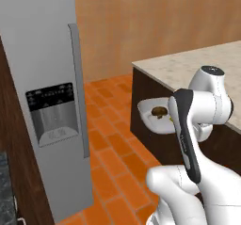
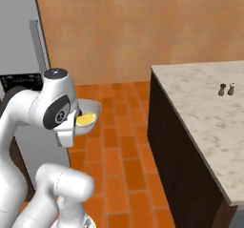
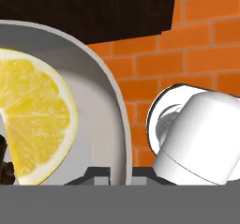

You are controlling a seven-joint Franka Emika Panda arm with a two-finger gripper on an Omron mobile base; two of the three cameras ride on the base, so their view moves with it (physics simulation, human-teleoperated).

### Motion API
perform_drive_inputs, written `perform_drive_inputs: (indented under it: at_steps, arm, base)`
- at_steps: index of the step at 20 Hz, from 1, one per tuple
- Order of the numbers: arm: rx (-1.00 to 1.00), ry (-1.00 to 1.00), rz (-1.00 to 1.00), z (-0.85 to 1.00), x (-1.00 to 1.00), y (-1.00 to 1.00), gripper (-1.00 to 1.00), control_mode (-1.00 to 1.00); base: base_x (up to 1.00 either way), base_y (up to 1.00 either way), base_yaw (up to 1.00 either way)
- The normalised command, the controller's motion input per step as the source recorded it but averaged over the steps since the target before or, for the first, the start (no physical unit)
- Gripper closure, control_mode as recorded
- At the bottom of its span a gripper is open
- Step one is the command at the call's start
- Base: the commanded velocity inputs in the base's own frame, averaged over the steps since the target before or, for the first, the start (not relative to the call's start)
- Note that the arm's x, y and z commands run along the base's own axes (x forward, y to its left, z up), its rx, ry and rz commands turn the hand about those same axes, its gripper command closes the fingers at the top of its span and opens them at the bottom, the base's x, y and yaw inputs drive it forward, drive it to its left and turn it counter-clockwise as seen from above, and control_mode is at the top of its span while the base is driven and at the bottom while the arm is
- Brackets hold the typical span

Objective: Take the meat container that has the steak and place it on the second highest rack of the freezer. Then take the vegetable container that has the mushroom and lemon wedge and place it on the highest rack of the freezer.

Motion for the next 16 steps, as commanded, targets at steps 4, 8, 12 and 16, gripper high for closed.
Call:
perform_drive_inputs:
  at_steps: [4,8,12,16]
  arm:
    - [0.0,0.0,0.0,0.0,0.0,0.0,1.0,1.0]
    - [0.0,0.0,0.0,0.0,0.0,0.0,1.0,1.0]
    - [0.0,0.0,0.0,0.0,0.0,0.0,1.0,1.0]
    - [0.0,0.0,0.0,0.0,0.0,0.0,1.0,1.0]
  base:
    - [0.49,-0.49,0.05]
    - [0.74,-0.51,0.25]
    - [0.58,-0.33,0.29]
    - [0.77,-0.15,0.27]
